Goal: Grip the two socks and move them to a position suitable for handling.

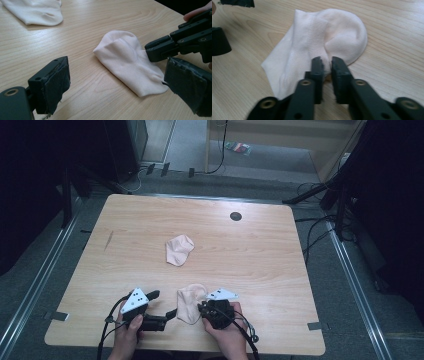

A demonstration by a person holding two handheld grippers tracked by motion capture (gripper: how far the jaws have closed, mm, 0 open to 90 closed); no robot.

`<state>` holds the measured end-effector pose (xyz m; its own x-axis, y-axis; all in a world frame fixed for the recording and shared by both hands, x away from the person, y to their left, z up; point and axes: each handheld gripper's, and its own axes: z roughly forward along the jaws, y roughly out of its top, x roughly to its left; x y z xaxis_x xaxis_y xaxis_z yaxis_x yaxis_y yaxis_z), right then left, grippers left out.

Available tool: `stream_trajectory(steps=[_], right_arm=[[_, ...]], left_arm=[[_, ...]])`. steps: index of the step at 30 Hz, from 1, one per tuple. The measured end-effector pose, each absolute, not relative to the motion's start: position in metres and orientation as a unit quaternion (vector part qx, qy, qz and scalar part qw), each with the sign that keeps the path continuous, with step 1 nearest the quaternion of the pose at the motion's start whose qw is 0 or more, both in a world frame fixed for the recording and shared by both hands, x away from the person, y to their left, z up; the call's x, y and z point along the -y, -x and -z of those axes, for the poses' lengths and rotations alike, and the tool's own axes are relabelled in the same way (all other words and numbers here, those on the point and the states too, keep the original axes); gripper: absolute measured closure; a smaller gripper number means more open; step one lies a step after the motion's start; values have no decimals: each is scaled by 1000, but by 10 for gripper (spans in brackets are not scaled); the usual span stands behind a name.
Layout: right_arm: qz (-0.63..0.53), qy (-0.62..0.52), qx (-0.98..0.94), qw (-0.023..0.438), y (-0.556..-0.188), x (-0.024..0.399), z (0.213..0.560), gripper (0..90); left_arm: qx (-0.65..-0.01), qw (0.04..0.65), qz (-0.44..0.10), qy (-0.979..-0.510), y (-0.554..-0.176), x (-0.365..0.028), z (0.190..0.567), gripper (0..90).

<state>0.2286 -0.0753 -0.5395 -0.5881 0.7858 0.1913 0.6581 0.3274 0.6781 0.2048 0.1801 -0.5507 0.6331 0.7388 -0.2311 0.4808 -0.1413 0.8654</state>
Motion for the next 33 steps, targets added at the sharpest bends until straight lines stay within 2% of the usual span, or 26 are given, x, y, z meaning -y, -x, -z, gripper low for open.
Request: stream_trajectory(steps=[4, 11, 14, 19, 24, 27, 29, 30, 33], right_arm=[[-386, -431, -811, 88, -226, 74, 534, 886], [-427, -416, -797, 93, -222, 75, 509, 891], [-442, -407, -794, 94, -223, 73, 494, 891], [-458, -398, -790, 90, -224, 74, 477, 890], [-470, -394, -785, 86, -223, 75, 470, 891], [-477, -383, -787, 83, -220, 72, 464, 891], [-486, -372, -787, 82, -219, 70, 461, 890], [-490, -365, -788, 80, -218, 69, 459, 890], [-505, -347, -787, 74, -219, 65, 456, 891]], left_arm=[[-411, 511, -126, -744, -205, -180, 551, 68], [-399, 505, -128, -755, -204, -175, 551, 71], [-387, 502, -113, -766, -204, -172, 548, 71], [-378, 472, -101, -790, -204, -155, 549, 70], [-394, 440, -121, -798, -209, -136, 547, 74], [-405, 434, -141, -792, -212, -133, 546, 186], [-410, 442, -158, -782, -211, -137, 545, 434], [-406, 453, -151, -779, -211, -140, 543, 470], [-388, 480, -160, -770, -208, -146, 537, 673]])
